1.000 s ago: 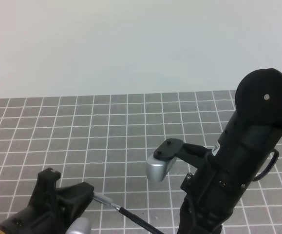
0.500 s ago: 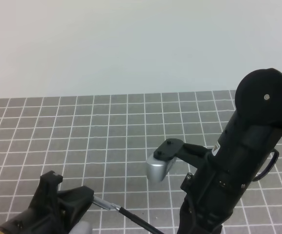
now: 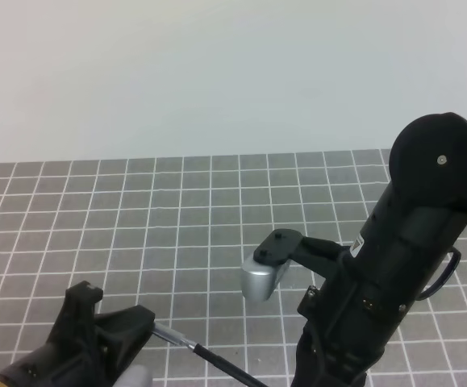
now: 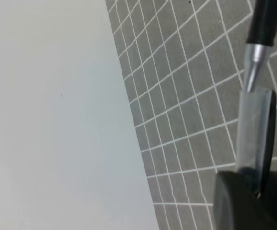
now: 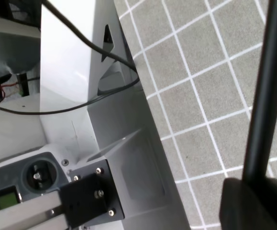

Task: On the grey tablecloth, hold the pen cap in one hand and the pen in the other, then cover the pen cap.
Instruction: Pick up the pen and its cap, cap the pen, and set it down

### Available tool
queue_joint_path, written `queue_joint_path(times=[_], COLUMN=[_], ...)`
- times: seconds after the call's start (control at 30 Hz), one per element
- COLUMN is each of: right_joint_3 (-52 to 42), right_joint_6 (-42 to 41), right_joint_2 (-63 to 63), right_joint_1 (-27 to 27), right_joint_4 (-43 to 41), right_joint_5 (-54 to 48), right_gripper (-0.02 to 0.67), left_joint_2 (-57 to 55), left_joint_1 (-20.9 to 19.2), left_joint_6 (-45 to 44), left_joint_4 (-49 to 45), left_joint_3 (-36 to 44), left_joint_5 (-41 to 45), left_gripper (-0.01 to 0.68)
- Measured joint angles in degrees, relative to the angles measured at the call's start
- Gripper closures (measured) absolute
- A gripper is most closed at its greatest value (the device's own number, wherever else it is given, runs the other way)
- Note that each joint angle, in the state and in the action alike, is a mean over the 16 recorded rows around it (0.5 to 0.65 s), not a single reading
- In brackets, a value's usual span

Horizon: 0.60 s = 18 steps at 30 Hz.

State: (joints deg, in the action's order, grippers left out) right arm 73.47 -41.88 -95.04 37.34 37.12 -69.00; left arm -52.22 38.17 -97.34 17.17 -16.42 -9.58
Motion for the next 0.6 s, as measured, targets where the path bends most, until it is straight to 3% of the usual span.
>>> queue_joint_path(times=[0.6], right_joint_3=[0.0], right_joint_6=[-0.55], right_joint_2=[0.0], right_joint_1=[0.0], right_joint_4=[0.15], right_joint_5=[0.0], right_gripper=[0.583], left_joint_2=[0.0], left_joint_1=[0.0], left_joint_6=[0.43], left_joint_4=[-4.0], left_joint_3=[-1.12], left_joint_5=[0.98], left_gripper=[0.672])
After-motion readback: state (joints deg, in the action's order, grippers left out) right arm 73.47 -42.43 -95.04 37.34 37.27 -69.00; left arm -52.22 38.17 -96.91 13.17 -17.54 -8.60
